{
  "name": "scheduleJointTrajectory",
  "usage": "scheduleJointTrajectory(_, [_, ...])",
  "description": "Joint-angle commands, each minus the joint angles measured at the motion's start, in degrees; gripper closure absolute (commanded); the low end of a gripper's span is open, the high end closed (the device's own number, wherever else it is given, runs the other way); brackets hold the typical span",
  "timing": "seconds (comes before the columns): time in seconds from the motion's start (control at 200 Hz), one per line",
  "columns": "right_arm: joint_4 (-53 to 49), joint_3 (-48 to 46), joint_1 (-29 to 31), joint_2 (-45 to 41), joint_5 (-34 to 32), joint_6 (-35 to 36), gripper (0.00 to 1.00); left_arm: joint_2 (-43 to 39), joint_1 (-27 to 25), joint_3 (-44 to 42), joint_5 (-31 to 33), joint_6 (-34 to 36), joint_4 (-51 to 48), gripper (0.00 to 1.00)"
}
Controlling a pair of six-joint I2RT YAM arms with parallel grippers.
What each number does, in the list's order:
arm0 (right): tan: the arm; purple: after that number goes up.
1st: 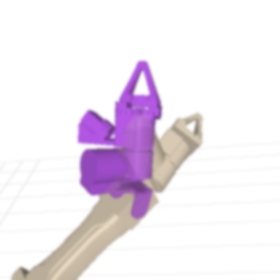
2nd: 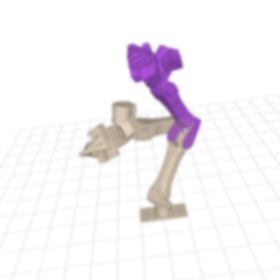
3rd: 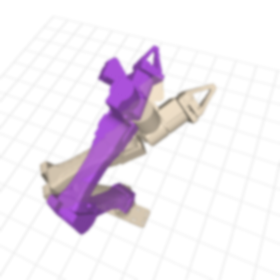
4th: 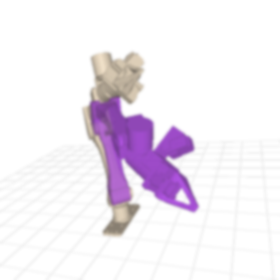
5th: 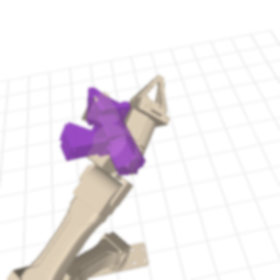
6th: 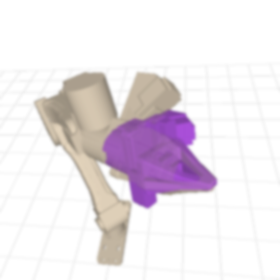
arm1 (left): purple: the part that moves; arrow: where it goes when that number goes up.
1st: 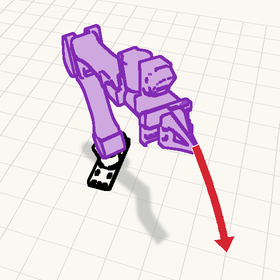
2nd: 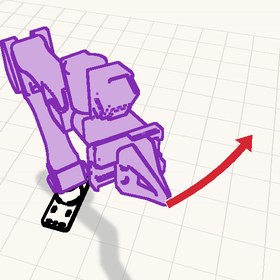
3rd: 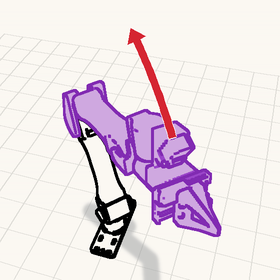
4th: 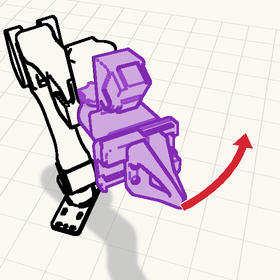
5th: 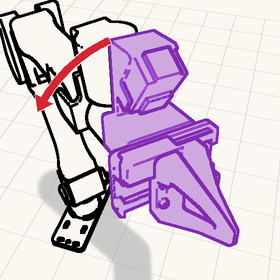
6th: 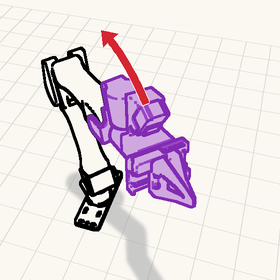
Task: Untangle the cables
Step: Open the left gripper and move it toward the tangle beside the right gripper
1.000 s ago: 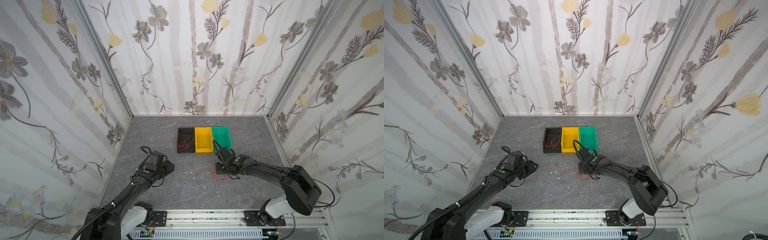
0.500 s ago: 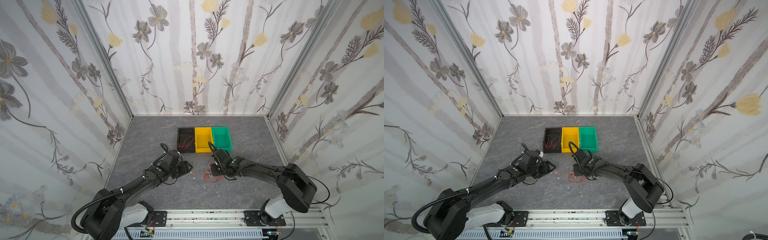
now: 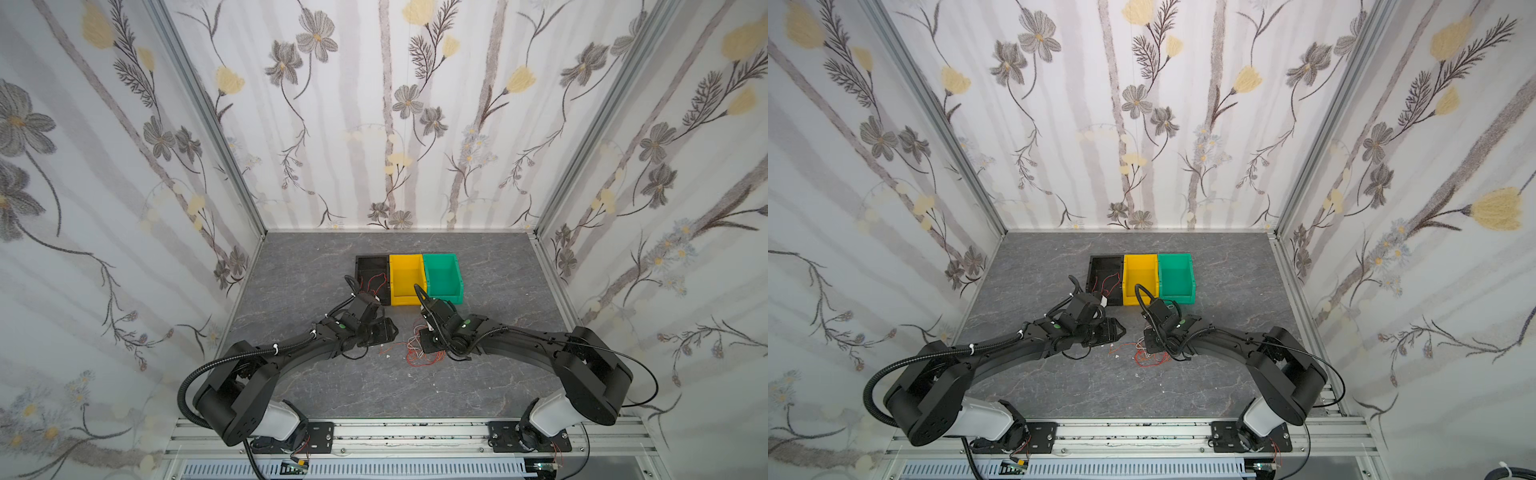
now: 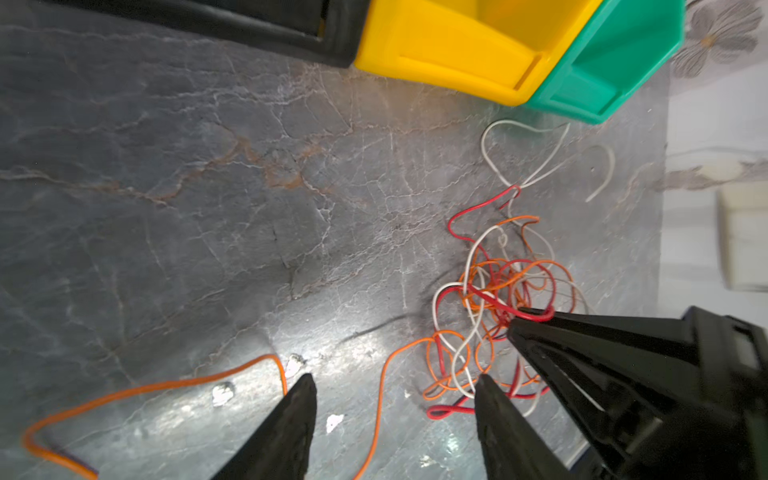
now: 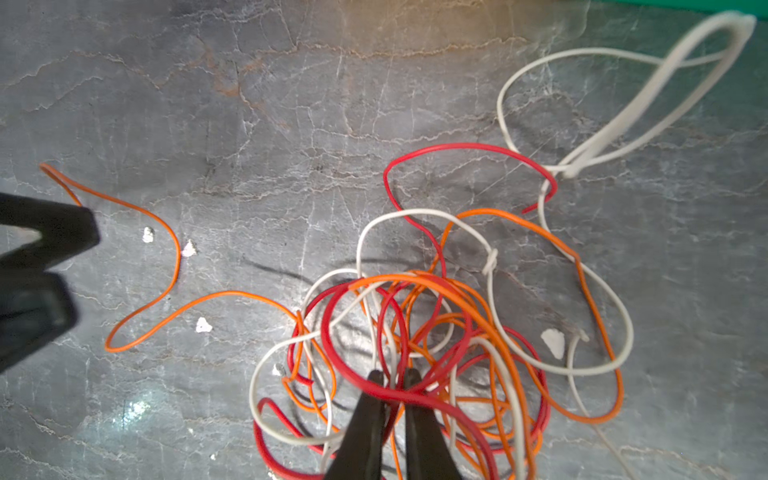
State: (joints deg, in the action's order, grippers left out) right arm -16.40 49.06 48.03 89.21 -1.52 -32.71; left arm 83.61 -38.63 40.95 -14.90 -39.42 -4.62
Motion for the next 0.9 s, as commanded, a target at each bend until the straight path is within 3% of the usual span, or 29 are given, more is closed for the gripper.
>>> scheduleJointTrajectory(0.0, [1.8, 0.0, 0.0, -0.2, 0.7, -0.3, 0.87, 2.5, -0.1, 0.4, -2.9, 4.0, -1.3, 0.43])
scheduleJointTrajectory(0.55, [0.7, 0.6, 0.0, 0.2, -0.6, -0.2, 0.89, 7.4, -0.9, 2.5, -5.2, 6.9, -2.8, 0.75])
scheduleJointTrajectory(0.665, [0.5, 0.7, 0.0, -0.1, -1.1, -0.1, 0.89, 7.2, -0.8, 2.7, -4.6, 6.9, -3.3, 0.92])
scheduleJointTrajectory(0.749, [-0.2, 0.6, -0.1, -0.6, -2.1, -0.1, 0.90, 6.8, -0.8, 2.8, -4.4, 6.9, -3.5, 0.99])
scheduleJointTrajectory(0.894, [-2.0, 0.5, -0.5, -2.1, -4.5, 0.9, 0.92, 5.1, -0.8, 2.6, -2.3, 6.6, -4.5, 1.00])
